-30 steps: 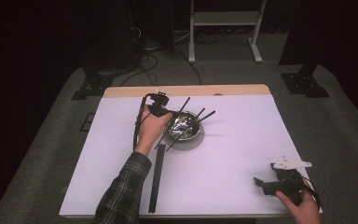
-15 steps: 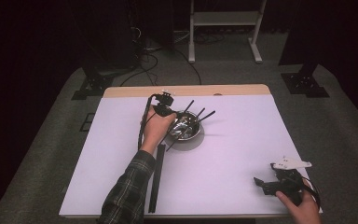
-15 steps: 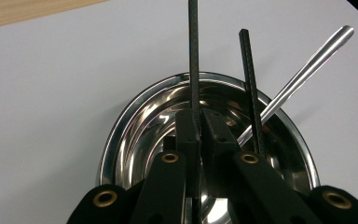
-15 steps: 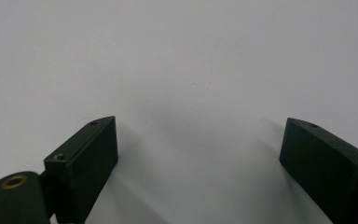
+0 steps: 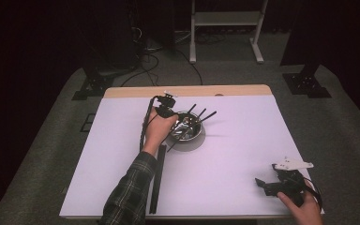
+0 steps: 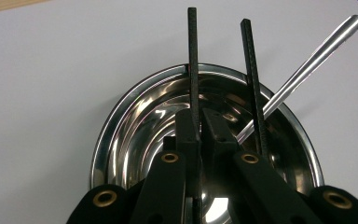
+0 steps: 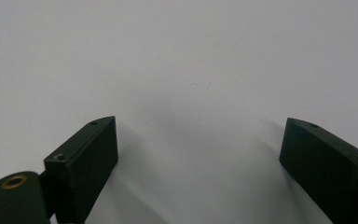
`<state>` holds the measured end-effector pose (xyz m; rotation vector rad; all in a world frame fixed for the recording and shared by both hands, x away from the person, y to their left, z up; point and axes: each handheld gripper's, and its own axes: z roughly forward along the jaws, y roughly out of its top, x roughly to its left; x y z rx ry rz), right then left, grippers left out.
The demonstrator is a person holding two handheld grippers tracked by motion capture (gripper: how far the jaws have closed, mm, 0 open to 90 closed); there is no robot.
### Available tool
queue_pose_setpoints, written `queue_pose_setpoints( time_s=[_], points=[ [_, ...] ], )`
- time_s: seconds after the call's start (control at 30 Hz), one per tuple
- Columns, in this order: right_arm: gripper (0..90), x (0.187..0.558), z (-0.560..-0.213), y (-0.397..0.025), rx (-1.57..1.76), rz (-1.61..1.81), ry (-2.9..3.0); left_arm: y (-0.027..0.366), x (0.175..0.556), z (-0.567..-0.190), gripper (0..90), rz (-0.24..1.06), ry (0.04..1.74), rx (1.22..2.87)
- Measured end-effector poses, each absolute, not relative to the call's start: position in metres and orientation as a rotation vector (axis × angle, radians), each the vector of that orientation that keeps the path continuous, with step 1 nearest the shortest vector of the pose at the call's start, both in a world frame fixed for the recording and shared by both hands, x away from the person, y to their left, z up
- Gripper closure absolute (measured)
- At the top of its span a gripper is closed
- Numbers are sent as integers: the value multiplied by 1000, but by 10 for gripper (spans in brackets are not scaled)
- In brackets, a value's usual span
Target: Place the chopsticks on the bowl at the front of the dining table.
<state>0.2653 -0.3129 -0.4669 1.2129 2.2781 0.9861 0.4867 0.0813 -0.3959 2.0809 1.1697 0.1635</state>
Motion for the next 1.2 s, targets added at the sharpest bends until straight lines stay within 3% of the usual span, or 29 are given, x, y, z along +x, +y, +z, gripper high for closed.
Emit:
queue_pose_setpoints(
  time_s=[0.23, 0.63, 0.9, 1.2],
  points=[
    [100, 265, -467, -313, 1213, 986, 2278, 82, 487, -399, 853, 166, 1161, 2063],
    [100, 265, -467, -313, 1212, 986, 2278, 94, 475, -391, 681, 270, 1048, 2155],
    [100, 265, -467, -313, 1211, 986, 2278, 110, 455, -378, 523, 288, 1009, 2122],
    [100, 265, -467, -313, 1211, 985, 2278, 137, 431, -372, 274, 322, 1044, 2142]
  ],
)
